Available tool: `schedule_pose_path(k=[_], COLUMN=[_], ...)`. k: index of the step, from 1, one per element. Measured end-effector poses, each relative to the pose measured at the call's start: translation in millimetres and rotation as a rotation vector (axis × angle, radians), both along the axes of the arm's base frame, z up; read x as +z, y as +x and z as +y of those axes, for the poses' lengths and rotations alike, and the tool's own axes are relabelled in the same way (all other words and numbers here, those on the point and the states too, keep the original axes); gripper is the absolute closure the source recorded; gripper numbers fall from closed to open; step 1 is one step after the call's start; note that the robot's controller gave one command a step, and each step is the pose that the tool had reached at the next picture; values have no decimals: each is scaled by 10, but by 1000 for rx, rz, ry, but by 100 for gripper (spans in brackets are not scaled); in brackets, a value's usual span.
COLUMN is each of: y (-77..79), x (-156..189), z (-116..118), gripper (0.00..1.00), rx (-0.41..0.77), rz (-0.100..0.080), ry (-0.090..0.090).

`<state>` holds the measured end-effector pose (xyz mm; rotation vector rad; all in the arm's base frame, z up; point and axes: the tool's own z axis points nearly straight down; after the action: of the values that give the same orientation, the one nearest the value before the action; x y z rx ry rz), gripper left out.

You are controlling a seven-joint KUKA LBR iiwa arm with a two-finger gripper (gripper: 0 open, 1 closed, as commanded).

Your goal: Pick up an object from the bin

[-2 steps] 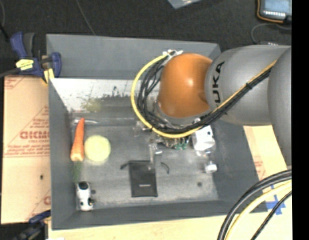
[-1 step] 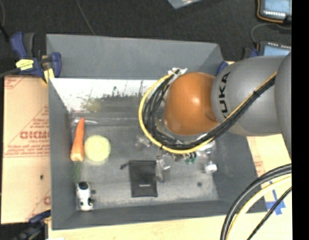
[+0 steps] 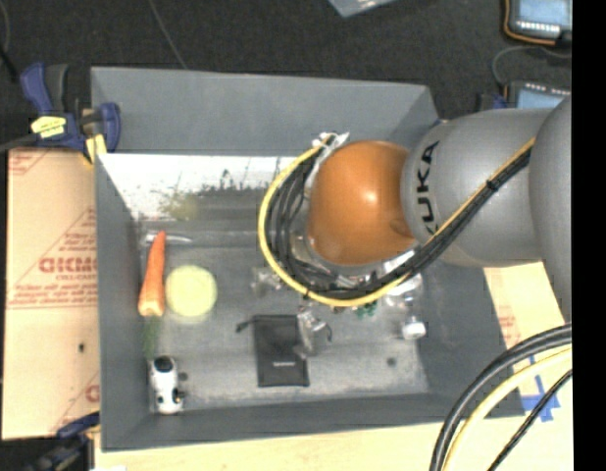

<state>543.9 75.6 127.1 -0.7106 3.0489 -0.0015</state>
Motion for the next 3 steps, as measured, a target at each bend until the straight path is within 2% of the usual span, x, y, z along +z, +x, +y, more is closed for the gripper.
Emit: schedule_pose_path(k=[1, 2, 3], y=[-164, -250, -250], x=[-535, -565, -566], z=[14, -112, -111], gripper=[0, 100, 100], rx=[281, 501, 500], rz=[2, -1, -1], ry=[-1, -5, -5])
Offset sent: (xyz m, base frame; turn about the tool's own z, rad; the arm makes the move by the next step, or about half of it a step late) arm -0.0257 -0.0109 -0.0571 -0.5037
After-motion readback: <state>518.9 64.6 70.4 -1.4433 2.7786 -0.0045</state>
